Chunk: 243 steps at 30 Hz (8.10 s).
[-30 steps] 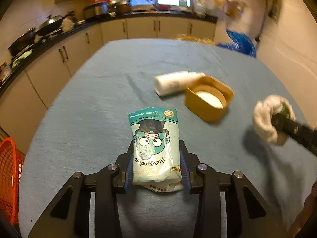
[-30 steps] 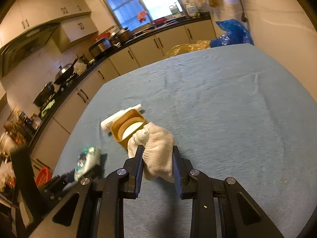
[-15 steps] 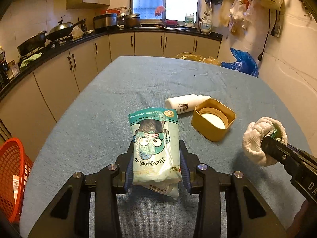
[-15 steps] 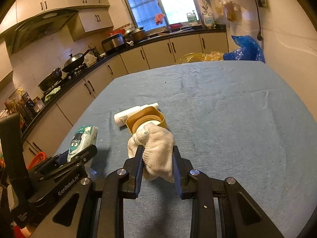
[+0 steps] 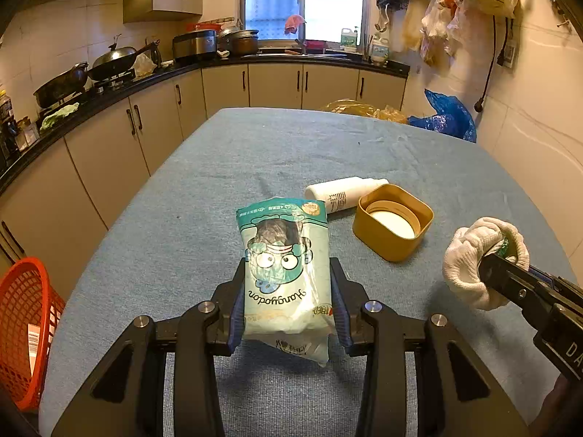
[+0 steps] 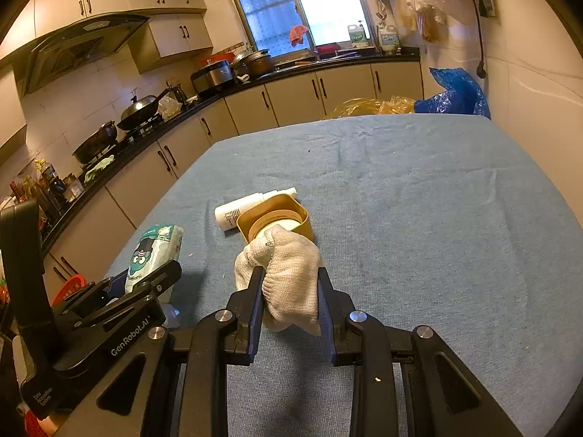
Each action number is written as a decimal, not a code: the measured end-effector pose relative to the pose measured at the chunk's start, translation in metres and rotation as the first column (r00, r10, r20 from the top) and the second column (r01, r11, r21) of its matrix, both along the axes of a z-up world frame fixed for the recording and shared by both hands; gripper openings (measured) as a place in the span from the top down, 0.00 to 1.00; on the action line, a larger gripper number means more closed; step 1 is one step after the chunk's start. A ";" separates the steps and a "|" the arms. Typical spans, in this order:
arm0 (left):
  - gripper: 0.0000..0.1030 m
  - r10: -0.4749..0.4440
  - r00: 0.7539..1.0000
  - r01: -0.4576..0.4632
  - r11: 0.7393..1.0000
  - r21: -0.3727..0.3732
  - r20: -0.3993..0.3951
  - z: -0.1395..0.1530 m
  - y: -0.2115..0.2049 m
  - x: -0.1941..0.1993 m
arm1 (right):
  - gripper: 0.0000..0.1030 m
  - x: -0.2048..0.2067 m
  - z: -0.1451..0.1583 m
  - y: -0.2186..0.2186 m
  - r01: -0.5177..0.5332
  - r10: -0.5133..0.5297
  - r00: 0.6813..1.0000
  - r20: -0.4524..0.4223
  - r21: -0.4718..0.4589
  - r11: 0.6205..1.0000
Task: Collect trash
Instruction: 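Grasp the green-printed tissue packet with the left tool while the right tool grasps the white glove, then lift the tissue packet and glove above the table, then carry the tissue packet and glove to the orange wastebasket and open both tools, then move both open tools back over the spray bottle and yellow container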
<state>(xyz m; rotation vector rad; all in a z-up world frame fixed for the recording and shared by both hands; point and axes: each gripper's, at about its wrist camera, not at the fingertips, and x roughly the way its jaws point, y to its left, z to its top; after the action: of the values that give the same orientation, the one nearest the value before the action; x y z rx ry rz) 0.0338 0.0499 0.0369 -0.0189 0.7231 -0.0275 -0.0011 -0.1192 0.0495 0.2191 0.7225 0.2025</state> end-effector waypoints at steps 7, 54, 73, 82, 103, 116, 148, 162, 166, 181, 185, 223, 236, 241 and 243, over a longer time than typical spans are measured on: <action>0.62 0.000 1.000 0.000 1.000 0.001 0.000 0.000 0.000 0.001 | 0.72 0.000 0.001 0.000 0.000 0.000 1.000 0.000 0.000 1.000; 0.62 0.017 1.000 -0.017 1.000 0.005 0.012 0.003 0.003 0.002 | 0.72 -0.001 0.004 0.000 0.001 -0.001 1.000 0.005 0.001 1.000; 0.61 0.039 0.999 -0.040 0.999 0.011 0.028 0.015 0.013 -0.006 | 0.72 -0.006 0.011 -0.001 0.030 -0.030 0.999 0.026 -0.003 1.000; 0.60 0.040 0.997 -0.041 0.999 0.020 0.065 0.039 0.017 -0.041 | 0.72 -0.004 0.011 0.001 0.033 -0.033 0.999 0.023 -0.009 0.999; 0.60 0.085 0.990 -0.084 0.996 -0.012 0.114 0.061 0.060 -0.098 | 0.72 -0.056 0.037 0.044 -0.065 0.067 0.997 0.050 -0.037 0.997; 0.59 0.141 0.983 -0.137 0.990 -0.041 0.122 0.064 0.092 -0.110 | 0.72 -0.062 0.042 0.074 -0.122 0.123 0.992 0.034 -0.050 0.991; 0.59 0.332 0.934 -0.318 0.940 -0.123 0.128 0.054 0.201 -0.145 | 0.72 -0.070 0.043 0.166 -0.273 0.275 0.961 -0.004 -0.126 0.954; 0.59 0.438 0.894 -0.422 0.893 -0.155 0.092 0.039 0.264 -0.164 | 0.71 -0.065 0.045 0.225 -0.379 0.380 0.925 -0.023 -0.141 0.914; 0.59 0.469 0.879 -0.453 0.878 -0.154 0.088 0.037 0.280 -0.171 | 0.71 -0.059 0.045 0.242 -0.417 0.415 0.909 -0.037 -0.120 0.901; 0.59 0.478 0.877 -0.468 0.874 -0.133 0.056 0.026 0.298 -0.167 | 0.70 -0.036 0.037 0.319 -0.524 0.518 0.850 -0.093 -0.066 0.849; 0.59 0.478 0.877 -0.469 0.874 -0.128 0.051 0.025 0.299 -0.164 | 0.70 -0.031 0.034 0.331 -0.536 0.528 0.843 -0.104 -0.072 0.841; 0.40 0.428 0.901 -0.419 0.901 -0.114 0.068 0.031 0.278 -0.150 | 0.48 -0.005 0.040 0.296 -0.471 0.469 0.879 -0.085 -0.006 0.882; 0.39 0.131 0.988 -0.126 0.990 -0.064 0.080 0.077 0.163 -0.112 | 0.48 0.038 0.049 0.096 -0.092 0.091 0.992 -0.084 -0.005 0.996; 0.39 -0.051 0.998 0.053 0.998 -0.047 0.040 0.102 0.094 -0.080 | 0.58 0.071 0.038 0.030 0.072 -0.079 0.990 -0.118 -0.061 0.996; 0.39 -0.099 0.995 0.100 0.994 -0.039 0.027 0.106 0.071 -0.067 | 0.63 0.087 0.026 0.016 0.095 -0.103 0.982 -0.155 -0.060 0.994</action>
<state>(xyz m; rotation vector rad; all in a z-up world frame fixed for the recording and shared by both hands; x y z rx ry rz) -0.0335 0.1209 0.1430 -0.0209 0.6982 -0.1379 0.0857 -0.1034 0.0759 0.2217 0.8716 0.0716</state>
